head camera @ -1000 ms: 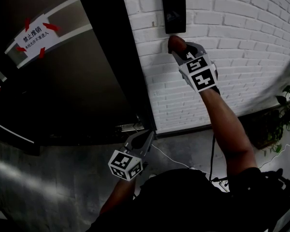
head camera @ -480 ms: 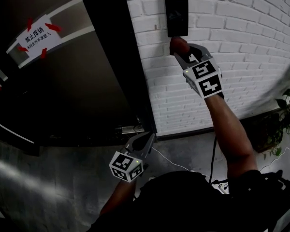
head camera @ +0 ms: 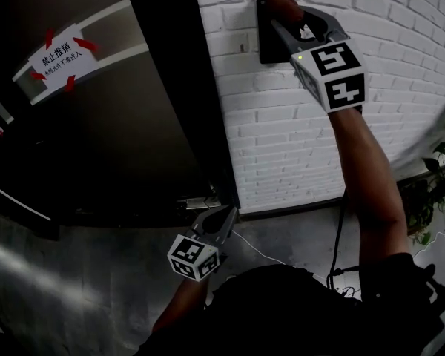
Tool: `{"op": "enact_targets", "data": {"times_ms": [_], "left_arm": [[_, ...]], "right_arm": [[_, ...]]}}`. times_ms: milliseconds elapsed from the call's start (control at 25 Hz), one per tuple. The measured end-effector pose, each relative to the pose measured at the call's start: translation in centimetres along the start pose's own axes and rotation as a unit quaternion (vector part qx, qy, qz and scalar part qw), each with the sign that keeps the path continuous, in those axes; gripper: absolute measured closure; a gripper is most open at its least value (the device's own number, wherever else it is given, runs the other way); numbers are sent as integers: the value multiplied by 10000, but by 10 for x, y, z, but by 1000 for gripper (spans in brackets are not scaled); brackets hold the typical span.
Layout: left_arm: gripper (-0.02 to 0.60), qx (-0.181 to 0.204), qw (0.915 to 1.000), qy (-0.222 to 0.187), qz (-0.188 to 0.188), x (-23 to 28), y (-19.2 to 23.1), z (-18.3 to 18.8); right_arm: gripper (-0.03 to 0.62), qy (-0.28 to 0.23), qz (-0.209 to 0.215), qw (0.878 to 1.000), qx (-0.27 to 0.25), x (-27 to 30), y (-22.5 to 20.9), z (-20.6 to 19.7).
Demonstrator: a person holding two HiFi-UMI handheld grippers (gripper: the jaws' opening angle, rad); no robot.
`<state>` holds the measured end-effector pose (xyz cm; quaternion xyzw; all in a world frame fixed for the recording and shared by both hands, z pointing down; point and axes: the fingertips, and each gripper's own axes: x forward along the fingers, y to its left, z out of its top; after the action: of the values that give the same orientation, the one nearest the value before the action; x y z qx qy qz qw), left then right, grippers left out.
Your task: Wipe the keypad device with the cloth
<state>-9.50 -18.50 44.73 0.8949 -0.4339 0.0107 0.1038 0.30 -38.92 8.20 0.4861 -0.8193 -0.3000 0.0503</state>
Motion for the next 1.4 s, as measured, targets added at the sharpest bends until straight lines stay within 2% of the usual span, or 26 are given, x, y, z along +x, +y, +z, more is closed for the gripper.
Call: {"op": "enact_targets", "data": {"times_ms": [240,480,1400], "left_arm": [[565,-20,10000,-33,56,-2,3,1],[565,-45,10000,-33,49,1,3,1],[565,-80,9999,22,-109,5,-3,-4]], "right_arm": [[454,102,-120,9998,-144,19,-10,4],[454,76,-122,9999,49,25,-8,3],[454,428,21,9989,212,15,14,-36]]}}
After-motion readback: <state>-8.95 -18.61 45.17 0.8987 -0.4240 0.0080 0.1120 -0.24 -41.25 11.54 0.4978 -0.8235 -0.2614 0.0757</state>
